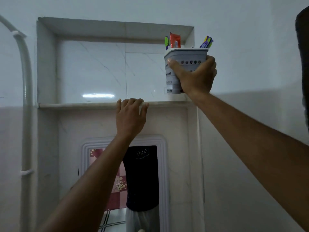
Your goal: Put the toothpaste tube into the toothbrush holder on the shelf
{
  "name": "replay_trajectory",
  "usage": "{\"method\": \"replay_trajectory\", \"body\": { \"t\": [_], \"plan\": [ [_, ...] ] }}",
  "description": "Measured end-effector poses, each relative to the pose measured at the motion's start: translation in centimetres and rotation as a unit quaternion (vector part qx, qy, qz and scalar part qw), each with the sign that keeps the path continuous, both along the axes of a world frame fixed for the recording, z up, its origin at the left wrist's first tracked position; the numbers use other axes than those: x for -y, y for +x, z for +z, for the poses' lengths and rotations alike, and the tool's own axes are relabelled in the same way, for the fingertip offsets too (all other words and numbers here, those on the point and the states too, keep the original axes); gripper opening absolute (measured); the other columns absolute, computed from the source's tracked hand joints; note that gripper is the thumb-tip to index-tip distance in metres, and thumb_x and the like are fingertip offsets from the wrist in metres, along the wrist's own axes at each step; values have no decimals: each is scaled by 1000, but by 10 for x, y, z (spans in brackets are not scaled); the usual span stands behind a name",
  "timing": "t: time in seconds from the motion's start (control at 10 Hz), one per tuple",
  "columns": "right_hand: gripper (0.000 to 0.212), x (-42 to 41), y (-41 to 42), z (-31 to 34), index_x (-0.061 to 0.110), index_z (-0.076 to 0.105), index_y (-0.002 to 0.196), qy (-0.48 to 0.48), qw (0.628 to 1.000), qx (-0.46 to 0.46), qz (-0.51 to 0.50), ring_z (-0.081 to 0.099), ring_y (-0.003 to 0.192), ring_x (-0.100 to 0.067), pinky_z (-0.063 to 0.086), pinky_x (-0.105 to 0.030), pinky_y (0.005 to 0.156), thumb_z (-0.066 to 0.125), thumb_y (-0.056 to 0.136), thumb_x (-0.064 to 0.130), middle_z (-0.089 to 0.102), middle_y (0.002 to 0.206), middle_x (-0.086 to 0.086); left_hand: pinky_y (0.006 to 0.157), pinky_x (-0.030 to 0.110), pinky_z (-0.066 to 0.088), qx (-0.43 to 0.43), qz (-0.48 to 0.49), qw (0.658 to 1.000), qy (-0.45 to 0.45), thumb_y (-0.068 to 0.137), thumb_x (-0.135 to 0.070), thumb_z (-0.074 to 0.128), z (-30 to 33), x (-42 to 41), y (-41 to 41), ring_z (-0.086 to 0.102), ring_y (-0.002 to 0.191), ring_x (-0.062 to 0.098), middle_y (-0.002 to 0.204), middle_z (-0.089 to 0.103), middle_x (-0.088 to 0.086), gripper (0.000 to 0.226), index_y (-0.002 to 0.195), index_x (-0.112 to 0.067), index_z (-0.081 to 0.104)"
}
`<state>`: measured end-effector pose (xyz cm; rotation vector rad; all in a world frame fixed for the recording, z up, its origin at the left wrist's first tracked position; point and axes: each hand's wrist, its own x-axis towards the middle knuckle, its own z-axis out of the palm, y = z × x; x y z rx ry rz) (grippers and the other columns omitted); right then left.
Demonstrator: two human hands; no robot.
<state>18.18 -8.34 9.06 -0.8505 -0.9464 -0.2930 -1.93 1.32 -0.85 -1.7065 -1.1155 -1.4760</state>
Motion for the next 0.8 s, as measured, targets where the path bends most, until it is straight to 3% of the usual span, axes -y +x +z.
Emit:
{"method": "replay_trajectory", "body": {
  "t": [0.1, 0.3, 0.4, 0.5, 0.7, 0.8],
  "plan": [
    [120, -26, -7, -2, 10, 48, 144, -46, 999, 11, -3, 53, 135, -27, 51, -40, 105, 86, 60, 87, 56, 141, -5, 127, 51, 26, 3, 4, 1000, -2, 109, -55, 44, 3, -2, 0, 59, 129, 25, 127, 73, -2, 46, 128, -24, 73],
    [129, -70, -4, -28, 9, 34, 163, -153, 985, 85, -5, 56, 143, -35, 54, -53, 112, 73, 72, 92, 54, 158, -12, 125, 50, 27, 4, 7, 1000, 12, 109, -55, 45, 1, -6, 0, 60, 128, 24, 126, 74, -2, 45, 128, -24, 73],
    [138, -74, -6, -29, 2, 7, 174, -178, 978, 102, -34, 37, 161, -39, 43, -56, 124, 67, 84, 88, 30, 177, -20, 126, 50, 26, 7, 1, 1000, 18, 109, -54, 46, 1, -6, 1, 59, 128, 25, 125, 73, -2, 44, 128, -24, 73],
    [142, -73, -6, -35, -3, -10, 173, -223, 960, 153, -74, 27, 164, -43, 31, -56, 130, 65, 90, 84, 18, 180, -25, 126, 51, 26, 12, 2, 1000, 19, 109, -53, 47, -1, -5, 1, 60, 127, 25, 123, 73, -2, 43, 127, -23, 73],
    [133, -71, 3, -59, 3, -14, 174, -242, 946, 206, -66, 18, 165, -42, 25, -53, 131, 59, 96, 81, 12, 179, -21, 127, 51, 25, 0, -14, 1000, 19, 109, -53, 48, -1, -3, -1, 58, 130, 26, 127, 73, -1, 44, 131, -23, 71],
    [122, -68, 7, -76, 3, -3, 175, -212, 950, 218, -70, 10, 169, -38, 16, -51, 136, 57, 100, 77, 7, 182, -20, 128, 51, 23, -14, -17, 1000, 15, 108, -52, 49, -1, -5, -5, 57, 133, 27, 131, 71, 0, 46, 136, -22, 69]
  ]
}}
